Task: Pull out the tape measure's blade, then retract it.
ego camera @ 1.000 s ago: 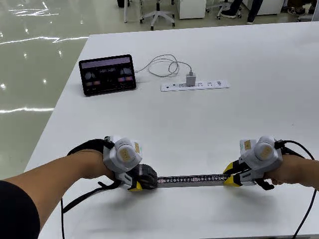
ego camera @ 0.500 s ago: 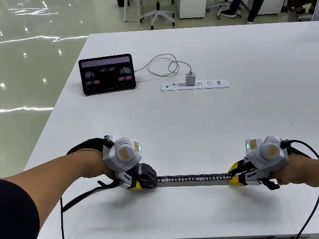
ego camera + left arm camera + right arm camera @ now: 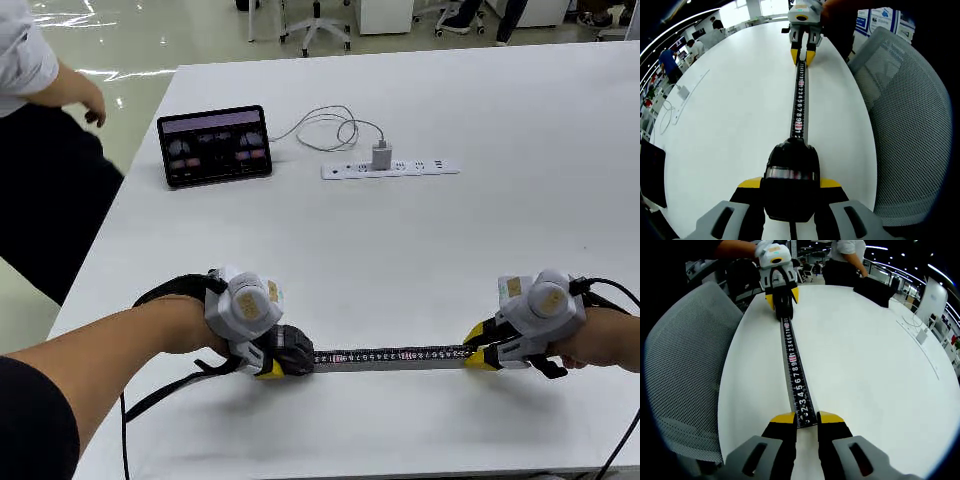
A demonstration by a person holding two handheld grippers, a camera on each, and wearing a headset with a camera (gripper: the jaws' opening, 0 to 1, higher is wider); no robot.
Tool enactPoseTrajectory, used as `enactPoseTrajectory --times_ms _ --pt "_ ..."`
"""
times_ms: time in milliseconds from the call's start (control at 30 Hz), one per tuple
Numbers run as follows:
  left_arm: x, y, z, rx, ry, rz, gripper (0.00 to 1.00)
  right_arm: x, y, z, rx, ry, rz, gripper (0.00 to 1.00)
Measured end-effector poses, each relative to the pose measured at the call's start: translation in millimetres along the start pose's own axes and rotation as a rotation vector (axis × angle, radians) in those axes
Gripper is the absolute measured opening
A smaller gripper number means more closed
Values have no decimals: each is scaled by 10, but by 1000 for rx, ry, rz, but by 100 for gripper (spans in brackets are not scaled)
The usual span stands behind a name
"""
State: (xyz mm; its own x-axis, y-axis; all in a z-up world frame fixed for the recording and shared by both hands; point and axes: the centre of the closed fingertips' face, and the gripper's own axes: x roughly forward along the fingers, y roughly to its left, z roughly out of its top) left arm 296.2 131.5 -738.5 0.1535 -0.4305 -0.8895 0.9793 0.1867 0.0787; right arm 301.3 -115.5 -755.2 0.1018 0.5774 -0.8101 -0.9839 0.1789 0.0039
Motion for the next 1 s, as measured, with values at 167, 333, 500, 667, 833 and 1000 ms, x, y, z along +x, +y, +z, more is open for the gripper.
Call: enactPoseTrajectory --times_ms 167,333,500,667,833,1000 --pt "1 3 -1 -1 -1 2 34 -4 10 11 0 0 0 11" --pt "1 6 -2 1 -1 2 34 -11 32 20 3 -2 2 11" --pt "1 6 -4 -1 -4 3 34 -45 25 -14 7 4 -2 11" --pt "6 5 -3 0 -3 2 34 -57 17 -56 13 4 -4 11" --pt "8 2 -4 -1 -4 4 34 -55 6 -64 16 4 -4 11" --pt "7 3 -4 -1 -4 5 34 -47 -4 -65 19 4 -3 11"
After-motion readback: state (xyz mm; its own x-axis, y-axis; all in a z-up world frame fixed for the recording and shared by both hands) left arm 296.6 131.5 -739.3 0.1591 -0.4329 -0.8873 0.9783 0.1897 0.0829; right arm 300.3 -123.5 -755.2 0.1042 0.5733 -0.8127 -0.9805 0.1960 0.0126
